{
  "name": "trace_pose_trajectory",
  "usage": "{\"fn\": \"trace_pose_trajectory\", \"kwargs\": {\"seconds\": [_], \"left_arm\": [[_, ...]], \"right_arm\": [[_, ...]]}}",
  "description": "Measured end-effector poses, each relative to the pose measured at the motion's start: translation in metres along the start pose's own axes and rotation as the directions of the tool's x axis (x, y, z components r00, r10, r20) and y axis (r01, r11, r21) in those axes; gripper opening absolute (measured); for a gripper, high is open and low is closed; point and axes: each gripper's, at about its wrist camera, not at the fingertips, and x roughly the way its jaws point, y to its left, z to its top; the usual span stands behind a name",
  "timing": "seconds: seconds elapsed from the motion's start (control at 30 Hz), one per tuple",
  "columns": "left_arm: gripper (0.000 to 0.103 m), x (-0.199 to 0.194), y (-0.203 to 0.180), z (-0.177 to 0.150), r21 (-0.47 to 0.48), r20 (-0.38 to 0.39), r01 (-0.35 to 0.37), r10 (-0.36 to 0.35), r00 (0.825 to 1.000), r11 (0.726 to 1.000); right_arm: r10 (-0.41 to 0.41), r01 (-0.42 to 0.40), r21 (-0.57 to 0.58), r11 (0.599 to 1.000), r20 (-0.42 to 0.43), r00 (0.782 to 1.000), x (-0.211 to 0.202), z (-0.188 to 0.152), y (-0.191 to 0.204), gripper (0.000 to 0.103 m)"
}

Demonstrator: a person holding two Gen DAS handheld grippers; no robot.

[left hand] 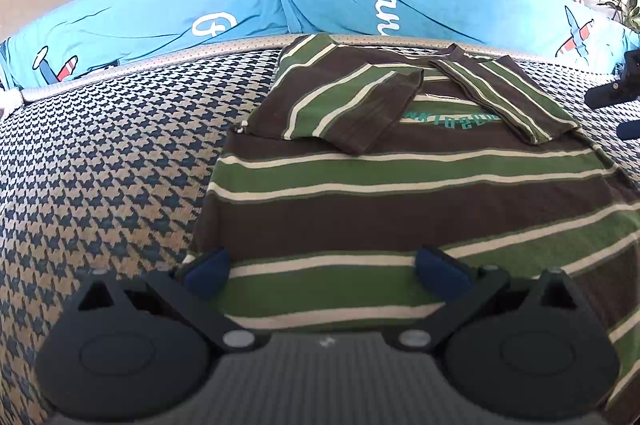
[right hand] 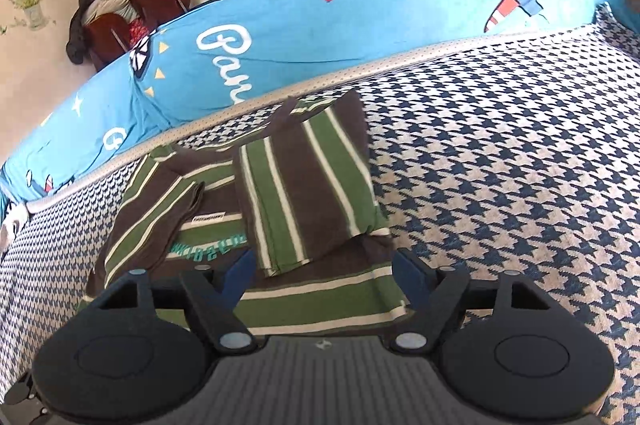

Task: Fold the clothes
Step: 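Move the right gripper to the folded panel edge and grasp it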

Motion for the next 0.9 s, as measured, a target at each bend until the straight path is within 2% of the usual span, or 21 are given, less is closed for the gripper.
{"fn": "trace_pose_trajectory", "kwargs": {"seconds": [0.2,0.3,0.5,0.9], "left_arm": [[0.103,0.0,-0.001,-0.001,-0.001,0.0,-0.002,0.002,1.0,1.0],[0.103,0.001,-0.001,-0.001,-0.002,0.0,-0.001,0.001,1.0,1.0],[0.103,0.001,0.001,-0.001,-0.001,0.001,0.003,-0.003,1.0,1.0],[0.103,0.002,0.0,0.002,-0.008,-0.006,-0.003,0.003,1.0,1.0]], "right_arm": [[0.008,-0.008,0.067,0.998,0.0,1.0,0.009,0.01,-0.025,0.06],[0.042,-0.041,0.098,0.994,-0.011,0.999,0.019,0.012,-0.03,0.056],[0.104,-0.103,0.118,0.988,-0.006,0.995,0.034,0.016,-0.031,0.055],[0.098,-0.097,0.109,0.989,-0.005,0.995,0.064,0.018,-0.029,0.055]]}}
